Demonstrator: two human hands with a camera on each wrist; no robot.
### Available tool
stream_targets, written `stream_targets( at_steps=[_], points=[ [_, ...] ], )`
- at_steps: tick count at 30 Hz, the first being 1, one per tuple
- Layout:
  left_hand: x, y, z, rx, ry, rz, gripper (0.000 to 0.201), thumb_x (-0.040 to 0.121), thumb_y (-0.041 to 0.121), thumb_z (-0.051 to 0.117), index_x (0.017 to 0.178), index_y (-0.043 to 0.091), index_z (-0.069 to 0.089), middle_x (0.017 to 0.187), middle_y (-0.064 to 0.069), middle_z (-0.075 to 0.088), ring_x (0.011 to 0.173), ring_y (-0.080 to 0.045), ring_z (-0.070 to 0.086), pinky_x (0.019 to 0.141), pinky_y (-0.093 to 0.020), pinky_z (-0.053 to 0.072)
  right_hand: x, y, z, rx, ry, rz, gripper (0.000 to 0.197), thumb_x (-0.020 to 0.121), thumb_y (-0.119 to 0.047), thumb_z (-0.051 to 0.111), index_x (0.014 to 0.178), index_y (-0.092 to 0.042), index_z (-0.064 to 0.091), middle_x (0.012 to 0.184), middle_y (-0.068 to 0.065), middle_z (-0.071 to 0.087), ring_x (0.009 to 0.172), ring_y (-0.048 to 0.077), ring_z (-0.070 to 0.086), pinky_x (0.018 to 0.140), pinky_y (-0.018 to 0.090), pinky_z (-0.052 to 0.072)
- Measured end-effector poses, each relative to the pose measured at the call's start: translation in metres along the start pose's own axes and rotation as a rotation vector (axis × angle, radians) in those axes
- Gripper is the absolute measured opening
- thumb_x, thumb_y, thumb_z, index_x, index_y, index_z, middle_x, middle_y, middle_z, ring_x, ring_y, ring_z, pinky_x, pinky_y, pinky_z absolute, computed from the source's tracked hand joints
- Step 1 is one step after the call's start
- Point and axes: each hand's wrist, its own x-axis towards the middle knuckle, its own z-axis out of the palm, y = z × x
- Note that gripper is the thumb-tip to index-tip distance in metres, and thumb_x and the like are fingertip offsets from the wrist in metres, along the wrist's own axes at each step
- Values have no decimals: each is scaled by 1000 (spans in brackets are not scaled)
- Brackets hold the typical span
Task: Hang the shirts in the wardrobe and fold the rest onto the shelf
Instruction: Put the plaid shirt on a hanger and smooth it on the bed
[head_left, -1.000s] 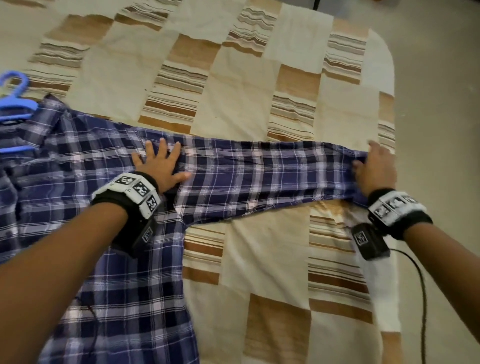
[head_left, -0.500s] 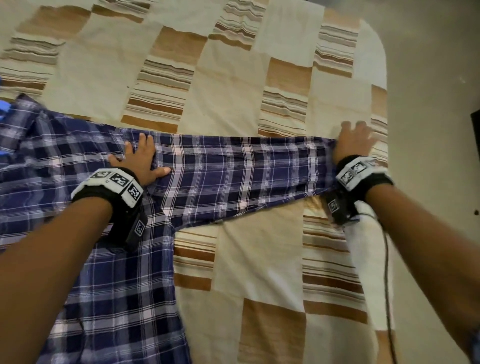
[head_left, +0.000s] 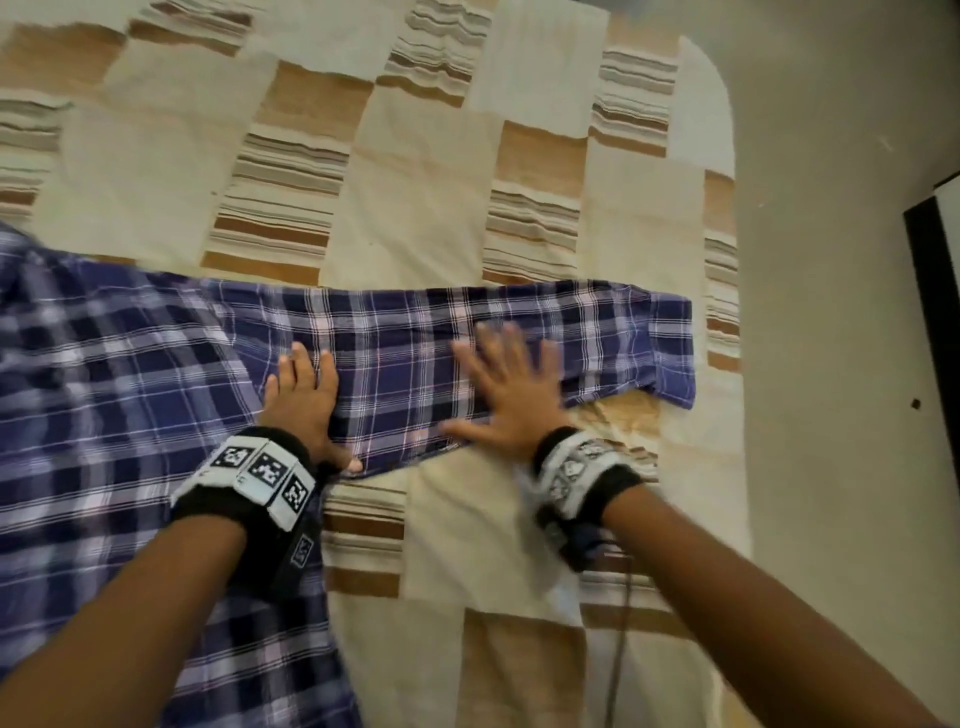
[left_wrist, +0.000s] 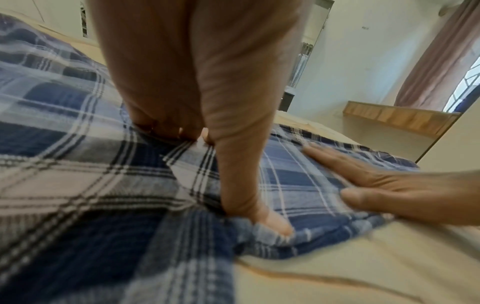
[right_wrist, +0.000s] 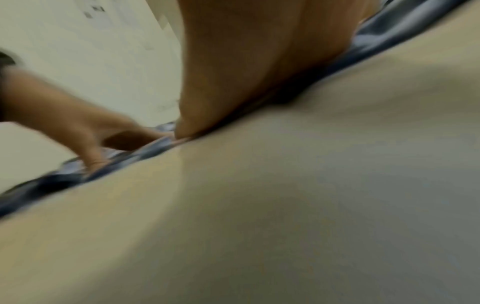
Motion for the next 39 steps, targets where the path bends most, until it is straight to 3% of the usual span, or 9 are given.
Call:
stream_targets(
  at_steps=[3,6,13,16,20,28,34,37,39],
  points=[
    [2,-1,2,10,9,-6,132,67,51,77,145,3,-19,150,-27,-24,140,-42,-16,115,-46,-1,-23,100,-14,-28,-61,271,97,65,-91,3,144,-39,-20,154,-3,-26,143,23,-21,109,63,-14],
    [4,1,4,23,18,-6,132,68,51,76,145,2,-19,150,-28,-23,140,-43,-15,115,-47,0,-38,142,-26,24,-189,432,93,71,-88,0,146,-36,-18,155,-8,-24,142,19,-23,110,63,-5],
    [-6,-2,-3,-114,41,61,130,67,48,78,147,9,-17,152,-21,-23,141,-37,-17,115,-46,-3,-30,128,-45,-40,-358,532,84,83,-76,12,146,-31,-21,153,-7,-27,142,25,-23,108,65,-5],
    [-31,-24,0,-238,201,71,111,78,52,66,149,16,-11,156,-16,-15,143,-33,-13,114,-49,-6,-22,88,-66,-250,-356,595,76,95,-59,18,150,-16,-13,157,4,-16,145,30,-13,110,67,-1],
    [-91,-82,40,-238,340,-168,99,86,47,57,149,14,-11,155,-18,-14,143,-34,-14,113,-52,-6,-13,-21,-81,-416,-163,344,67,96,-29,36,149,-4,3,157,15,7,145,35,7,109,67,-1],
    [-146,-170,119,-345,141,-285,125,69,58,70,147,12,-17,154,-15,-21,143,-34,-15,115,-50,-2,2,-256,-27,-181,-144,-362,76,95,-59,24,150,-18,-8,157,14,-12,145,30,-10,110,61,-8],
    [-141,-177,128,-319,98,-243,132,67,62,70,144,14,-26,151,-14,-31,141,-34,-23,114,-49,-6,-10,-243,17,-130,-117,-396,87,73,-72,-26,145,-26,-12,153,3,-18,143,23,-14,115,52,-5],
    [-144,-175,130,-309,107,-236,129,69,62,68,144,14,-26,150,-14,-32,140,-33,-25,114,-48,-8,-23,-222,20,-105,-114,-306,81,91,-65,-6,147,-13,20,154,12,19,142,30,20,113,53,23],
    [-148,-173,133,-300,107,-240,124,74,63,63,144,13,-26,149,-14,-33,139,-33,-26,114,-48,-10,-25,-220,23,-88,-161,-252,77,94,-61,-1,144,-9,26,151,15,27,138,33,31,111,53,27]
  ],
)
